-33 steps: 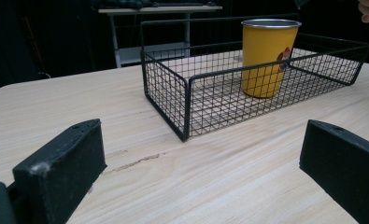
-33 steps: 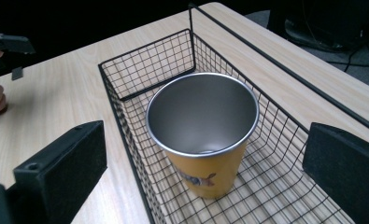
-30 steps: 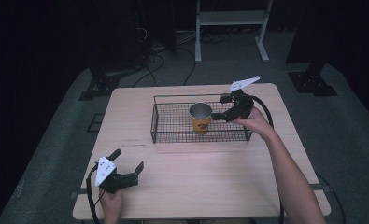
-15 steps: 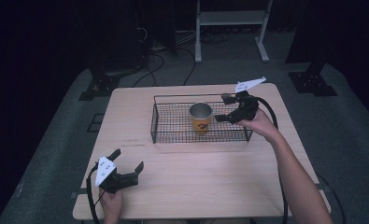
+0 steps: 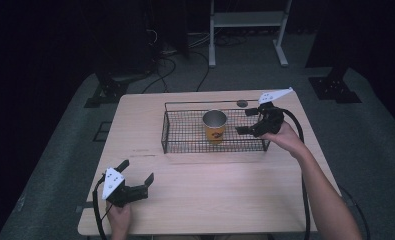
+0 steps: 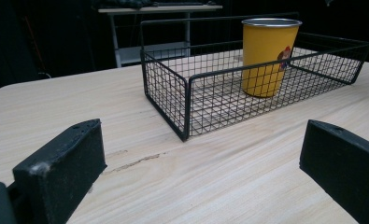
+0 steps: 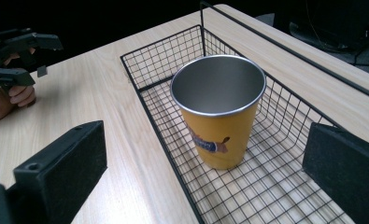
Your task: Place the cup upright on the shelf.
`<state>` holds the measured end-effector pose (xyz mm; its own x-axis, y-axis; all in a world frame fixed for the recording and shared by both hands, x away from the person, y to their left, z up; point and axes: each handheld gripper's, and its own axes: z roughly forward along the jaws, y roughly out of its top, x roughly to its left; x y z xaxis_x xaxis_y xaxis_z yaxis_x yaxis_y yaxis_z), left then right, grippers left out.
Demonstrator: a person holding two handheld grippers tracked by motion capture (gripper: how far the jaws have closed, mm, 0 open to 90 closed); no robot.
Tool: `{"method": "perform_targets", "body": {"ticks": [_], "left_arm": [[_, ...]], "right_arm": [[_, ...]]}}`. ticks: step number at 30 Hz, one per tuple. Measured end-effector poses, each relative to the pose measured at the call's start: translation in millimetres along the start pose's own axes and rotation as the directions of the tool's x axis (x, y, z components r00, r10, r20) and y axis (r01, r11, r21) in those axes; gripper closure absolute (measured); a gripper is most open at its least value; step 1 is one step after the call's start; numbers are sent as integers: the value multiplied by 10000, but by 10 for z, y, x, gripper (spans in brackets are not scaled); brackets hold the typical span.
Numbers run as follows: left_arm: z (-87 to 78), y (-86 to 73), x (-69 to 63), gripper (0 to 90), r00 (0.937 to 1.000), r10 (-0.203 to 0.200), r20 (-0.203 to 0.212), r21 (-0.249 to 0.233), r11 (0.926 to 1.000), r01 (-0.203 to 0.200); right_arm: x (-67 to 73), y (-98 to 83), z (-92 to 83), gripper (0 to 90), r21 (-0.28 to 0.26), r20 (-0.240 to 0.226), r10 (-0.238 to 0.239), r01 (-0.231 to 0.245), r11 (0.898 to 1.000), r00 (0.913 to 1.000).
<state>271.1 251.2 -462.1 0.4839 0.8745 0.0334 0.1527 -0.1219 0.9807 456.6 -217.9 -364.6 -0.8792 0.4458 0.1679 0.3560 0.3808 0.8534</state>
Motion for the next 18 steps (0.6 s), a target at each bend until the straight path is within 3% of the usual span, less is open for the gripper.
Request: {"method": "perform_targets", "body": {"ticks": [18], "left_arm": [[2, 1, 1, 0, 10000, 25, -11, 21, 10000, -25]], "right_arm": [[78, -124, -153, 0, -109, -162, -4, 2, 9999, 9999]]}}
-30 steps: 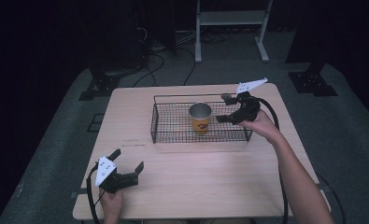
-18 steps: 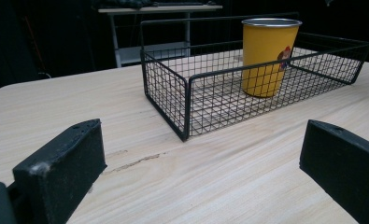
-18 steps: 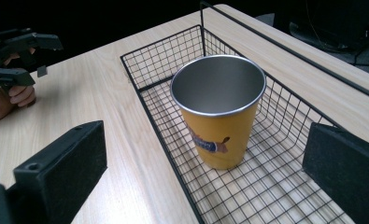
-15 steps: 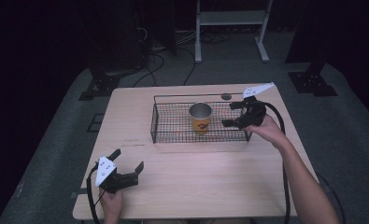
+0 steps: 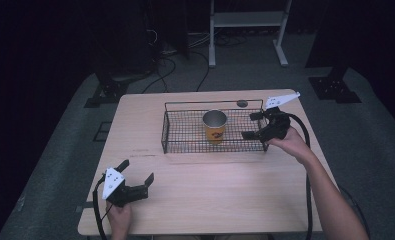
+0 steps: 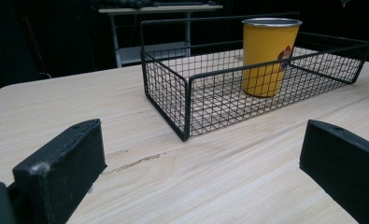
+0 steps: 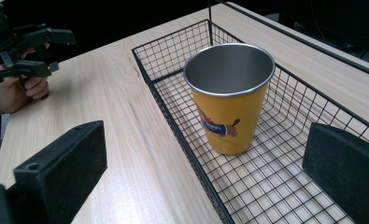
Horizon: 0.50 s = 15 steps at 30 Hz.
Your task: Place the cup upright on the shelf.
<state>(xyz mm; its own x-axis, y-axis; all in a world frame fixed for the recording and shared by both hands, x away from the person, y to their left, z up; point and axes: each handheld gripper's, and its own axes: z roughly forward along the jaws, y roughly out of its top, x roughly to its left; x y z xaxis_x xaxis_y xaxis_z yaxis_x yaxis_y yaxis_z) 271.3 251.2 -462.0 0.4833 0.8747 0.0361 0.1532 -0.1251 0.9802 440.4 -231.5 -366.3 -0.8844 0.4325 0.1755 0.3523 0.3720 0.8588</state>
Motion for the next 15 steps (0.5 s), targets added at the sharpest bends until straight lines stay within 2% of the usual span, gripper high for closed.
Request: {"method": "perform_targets", "body": {"ticks": [5, 13, 15], "left_arm": [[-2, 0, 0, 0, 10000, -14, 8, -15, 10000, 14], [1, 0, -1, 0, 10000, 10, 3, 9, 10000, -10], [1, 0, 0, 0, 10000, 6, 1, 4, 10000, -6]], "right_arm": [[51, -13, -35, 0, -190, -55, -99, 98, 9998, 9999], [93, -98, -62, 0, -69, -169, -88, 86, 9999, 9998], [108, -115, -81, 0, -228, -118, -112, 109, 9997, 9999]]}}
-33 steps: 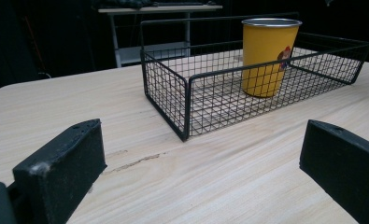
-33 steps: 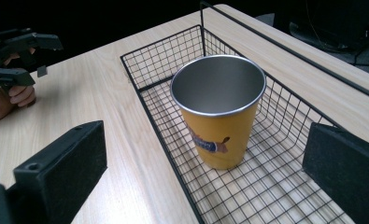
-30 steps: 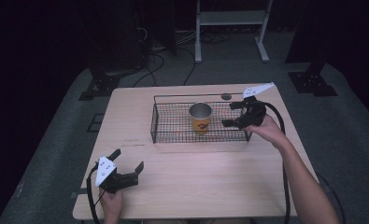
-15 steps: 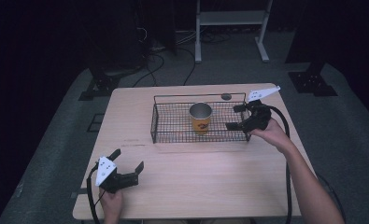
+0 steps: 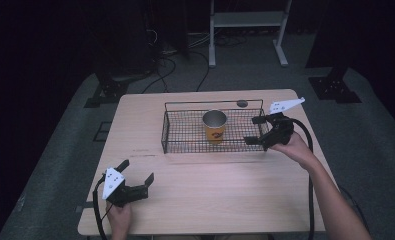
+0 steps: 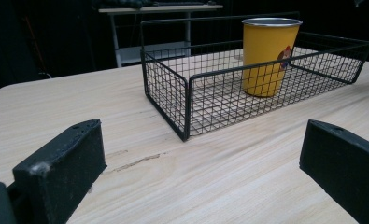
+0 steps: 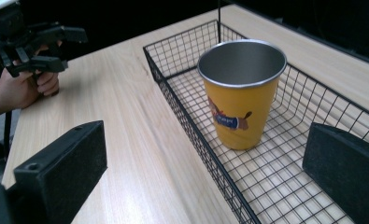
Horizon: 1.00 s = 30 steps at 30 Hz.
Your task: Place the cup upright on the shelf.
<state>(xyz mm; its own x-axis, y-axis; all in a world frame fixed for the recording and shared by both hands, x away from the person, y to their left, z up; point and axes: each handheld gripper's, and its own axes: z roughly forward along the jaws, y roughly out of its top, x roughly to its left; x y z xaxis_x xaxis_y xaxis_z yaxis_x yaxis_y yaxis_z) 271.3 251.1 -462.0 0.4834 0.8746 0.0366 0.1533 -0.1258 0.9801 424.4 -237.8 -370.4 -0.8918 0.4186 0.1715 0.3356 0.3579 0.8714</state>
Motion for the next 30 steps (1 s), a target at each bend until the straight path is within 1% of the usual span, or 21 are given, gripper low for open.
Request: {"method": "perform_targets", "body": {"ticks": [4, 7, 8, 13, 16, 18, 22, 24, 26, 30], "left_arm": [[1, 1, -4, 0, 10000, 16, -6, 11, 10000, -16], [0, 0, -5, 0, 10000, 15, -5, 7, 10000, -15], [0, 0, -4, 0, 10000, 15, -4, 10, 10000, -15], [1, 0, -4, 0, 10000, 18, -7, 14, 10000, -18], [1, 0, -3, 0, 10000, 18, -12, 18, 10000, -18], [0, 0, -2, 0, 10000, 11, -11, 8, 10000, -10], [0, 0, -2, 0, 10000, 12, -8, 2, 10000, -12], [1, 0, -4, 0, 10000, 18, -11, 7, 10000, -18], [0, 0, -4, 0, 10000, 20, -5, 5, 10000, -20], [-1, 0, -3, 0, 10000, 15, -4, -2, 10000, -15]], "right_arm": [[25, -58, -15, 0, 1, -32, -4, 4, 10000, 10000], [43, -96, -18, 0, 148, -97, 49, -48, 9999, 9999], [54, -109, -24, 0, 53, -32, 4, -3, 10000, 10000], [73, -171, -40, 0, 18, -75, 56, -56, 10000, 10000], [74, -208, -45, 0, 101, -139, 129, -127, 9999, 9998], [86, -232, -53, 0, 37, -72, 107, -107, 9999, 9999], [109, -292, -63, 0, 58, -111, 154, -154, 9999, 9998], [119, -313, -63, 0, 140, -156, 199, -197, 9997, 9997], [138, -336, -67, 0, 54, -106, 149, -148, 9999, 9998], [153, -380, -74, 0, 82, -138, 206, -205, 9998, 9997]]}}
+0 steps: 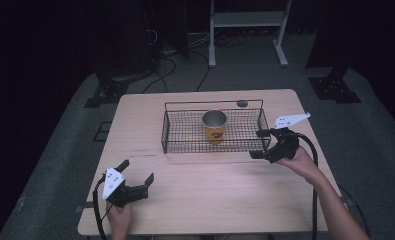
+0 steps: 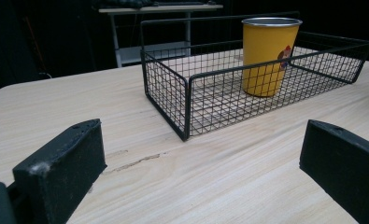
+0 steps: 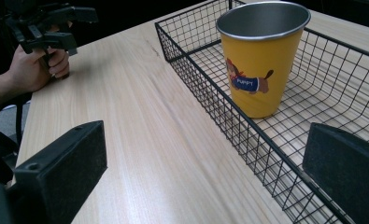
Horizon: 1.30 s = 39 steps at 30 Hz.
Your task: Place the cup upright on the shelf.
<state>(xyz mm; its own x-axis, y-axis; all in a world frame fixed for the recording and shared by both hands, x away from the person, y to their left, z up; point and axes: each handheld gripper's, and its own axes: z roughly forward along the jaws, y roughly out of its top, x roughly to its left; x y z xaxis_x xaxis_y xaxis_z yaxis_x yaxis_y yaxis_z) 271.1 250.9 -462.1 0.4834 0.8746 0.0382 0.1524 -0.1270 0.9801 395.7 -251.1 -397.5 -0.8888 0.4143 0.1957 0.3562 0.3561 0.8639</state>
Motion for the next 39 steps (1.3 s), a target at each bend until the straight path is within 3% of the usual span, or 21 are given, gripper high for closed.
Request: {"method": "perform_targets", "body": {"ticks": [39], "left_arm": [[-1, -1, 1, 0, 10000, -13, -22, -11, 10000, 13]], "right_arm": [[151, -400, -128, 0, -405, -121, 451, -456, 9981, 9989]]}}
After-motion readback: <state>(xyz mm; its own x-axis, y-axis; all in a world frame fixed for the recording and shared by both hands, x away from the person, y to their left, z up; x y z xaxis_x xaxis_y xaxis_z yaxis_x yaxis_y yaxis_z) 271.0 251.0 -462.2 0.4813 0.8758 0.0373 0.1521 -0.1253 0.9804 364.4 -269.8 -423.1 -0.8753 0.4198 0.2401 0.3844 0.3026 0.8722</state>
